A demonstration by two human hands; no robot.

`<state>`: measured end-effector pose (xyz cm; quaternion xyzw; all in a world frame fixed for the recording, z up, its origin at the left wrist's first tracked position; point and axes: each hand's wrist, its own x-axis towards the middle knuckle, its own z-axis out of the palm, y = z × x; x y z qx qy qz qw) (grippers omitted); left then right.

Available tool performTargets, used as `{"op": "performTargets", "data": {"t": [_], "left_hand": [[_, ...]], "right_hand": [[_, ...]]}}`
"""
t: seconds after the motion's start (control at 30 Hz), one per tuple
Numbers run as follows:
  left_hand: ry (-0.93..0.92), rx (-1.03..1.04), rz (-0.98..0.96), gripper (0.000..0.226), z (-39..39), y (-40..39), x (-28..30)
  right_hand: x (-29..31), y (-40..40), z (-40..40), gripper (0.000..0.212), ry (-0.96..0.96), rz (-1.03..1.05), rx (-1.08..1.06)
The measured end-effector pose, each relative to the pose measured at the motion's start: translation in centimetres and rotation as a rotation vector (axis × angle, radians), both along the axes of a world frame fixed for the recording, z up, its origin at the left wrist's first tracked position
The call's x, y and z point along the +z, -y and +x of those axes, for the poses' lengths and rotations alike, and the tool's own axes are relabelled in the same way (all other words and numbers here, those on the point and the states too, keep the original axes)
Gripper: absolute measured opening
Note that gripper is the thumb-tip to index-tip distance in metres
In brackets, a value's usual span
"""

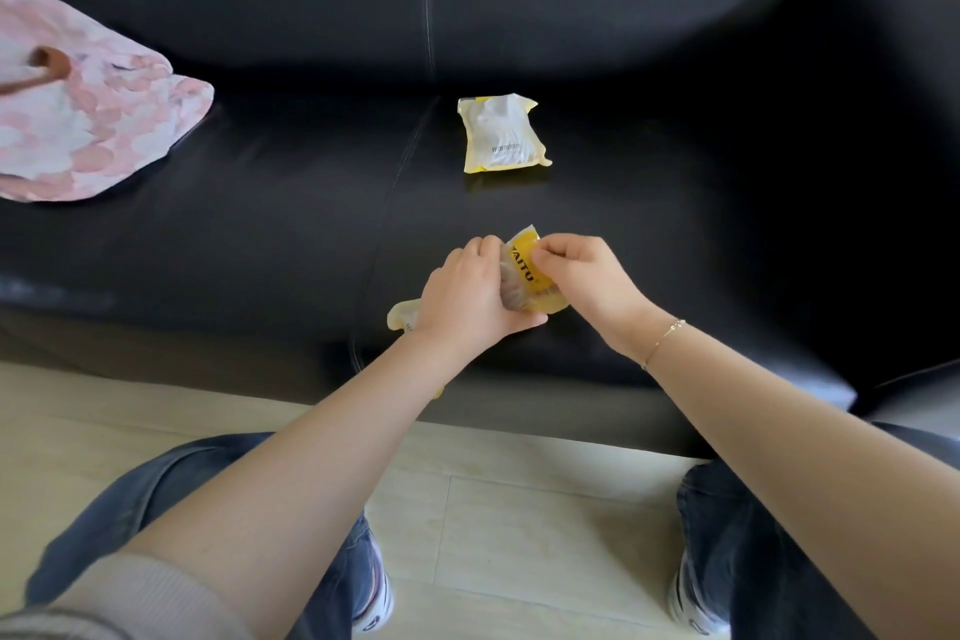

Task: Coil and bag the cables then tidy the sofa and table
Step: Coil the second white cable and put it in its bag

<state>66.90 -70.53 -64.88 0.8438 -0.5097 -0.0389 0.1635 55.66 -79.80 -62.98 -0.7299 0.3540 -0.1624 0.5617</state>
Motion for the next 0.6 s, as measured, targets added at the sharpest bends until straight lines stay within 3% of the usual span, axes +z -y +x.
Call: {"op": "performTargets", "data": {"t": [0.13, 0.27, 0.6], "left_hand": [[0.015, 0.012, 0.032, 0.083, 0.11, 0.17, 0.01], [0.037, -0.008, 0.001, 0.077, -0.01, 0.04, -0.16], [0.048, -0.012, -0.001, 0.072, -0.18, -0.09, -0.39]], "right_hand": [[0.36, 1.22, -0.23, 0.005, 0.043, 0.027, -0.086], [-0.06, 1.07, 0.0, 0.018, -0.026, 0.011, -0.037], [-0.56, 0.49, 0.62, 0.016, -0.074, -0.02, 0.011]]}}
